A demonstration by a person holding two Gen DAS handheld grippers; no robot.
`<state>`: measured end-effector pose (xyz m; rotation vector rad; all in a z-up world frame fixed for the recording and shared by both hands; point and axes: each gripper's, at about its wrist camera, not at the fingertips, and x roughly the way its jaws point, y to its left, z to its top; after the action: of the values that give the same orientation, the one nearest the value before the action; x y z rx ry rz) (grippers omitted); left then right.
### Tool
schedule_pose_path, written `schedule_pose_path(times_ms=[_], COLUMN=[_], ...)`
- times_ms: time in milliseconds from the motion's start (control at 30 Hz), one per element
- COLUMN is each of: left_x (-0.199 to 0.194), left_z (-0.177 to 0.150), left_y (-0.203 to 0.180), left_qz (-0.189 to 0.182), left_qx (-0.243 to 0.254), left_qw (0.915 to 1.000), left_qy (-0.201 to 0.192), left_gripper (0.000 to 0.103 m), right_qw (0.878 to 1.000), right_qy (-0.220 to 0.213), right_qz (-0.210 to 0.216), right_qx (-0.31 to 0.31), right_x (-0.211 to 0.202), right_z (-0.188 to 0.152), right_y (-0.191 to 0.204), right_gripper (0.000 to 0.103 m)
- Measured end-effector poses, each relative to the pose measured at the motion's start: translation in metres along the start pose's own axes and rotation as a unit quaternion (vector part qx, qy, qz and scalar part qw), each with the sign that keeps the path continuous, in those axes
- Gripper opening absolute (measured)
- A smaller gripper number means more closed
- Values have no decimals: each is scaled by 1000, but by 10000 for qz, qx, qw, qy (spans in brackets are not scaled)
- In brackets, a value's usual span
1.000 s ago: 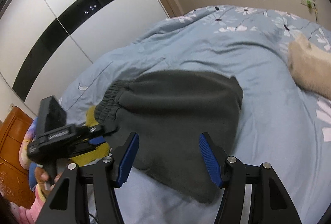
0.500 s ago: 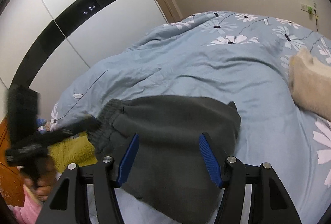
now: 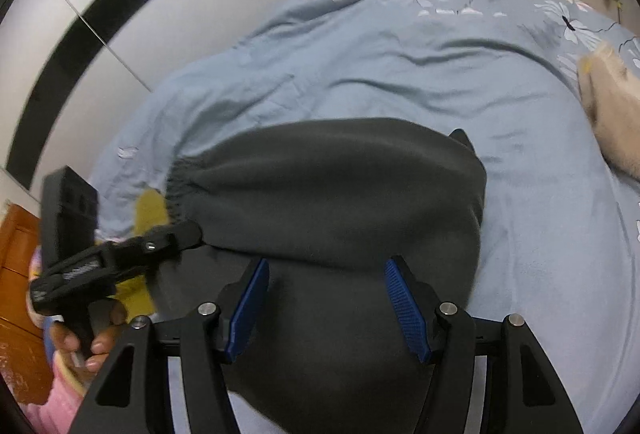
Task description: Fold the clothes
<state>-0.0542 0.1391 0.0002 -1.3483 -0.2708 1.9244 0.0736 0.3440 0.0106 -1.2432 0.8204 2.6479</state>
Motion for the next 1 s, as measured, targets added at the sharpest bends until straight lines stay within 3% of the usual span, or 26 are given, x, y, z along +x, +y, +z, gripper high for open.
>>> schedule_pose_path(times_ms=[167,300,467,600,733,833,933,1000], left_x=[-21,-8,10,28,38,37,33,28], left_z=[-1,-2,-4,-4,-4,-4,-1,1], left_y=[6,28,55,69,69,63,51,42], left_qz=[-140,-684,-1390,-1764,-1987,-2039,-1828,-1595], left_qx=[28,-553,-1294,-1706,-1841,-1710,-1458,-1258], left_qw=[9996,9961,9813,9678,9601,9614,9703,9777], left_qy=[-253,-10,313,554,692,696,623,540], left_gripper=[67,79,90,95,96,96,95,86], right_qw=[9991,9960,9875,9874,9862,9853,9833,9838], right_qy=[-410,-82,345,419,420,346,210,124], right_qz=[21,187,681,752,809,868,970,930], right_qx=[110,872,1377,1328,1384,1433,1523,1528], right_x=[-33,-26,0,17,24,22,17,12], right_z=[-5,-17,-28,-21,-16,-16,-17,-16], right_y=[-12,-49,-66,-62,-61,-63,-64,-64], right_gripper=[65,71,83,84,84,85,81,59])
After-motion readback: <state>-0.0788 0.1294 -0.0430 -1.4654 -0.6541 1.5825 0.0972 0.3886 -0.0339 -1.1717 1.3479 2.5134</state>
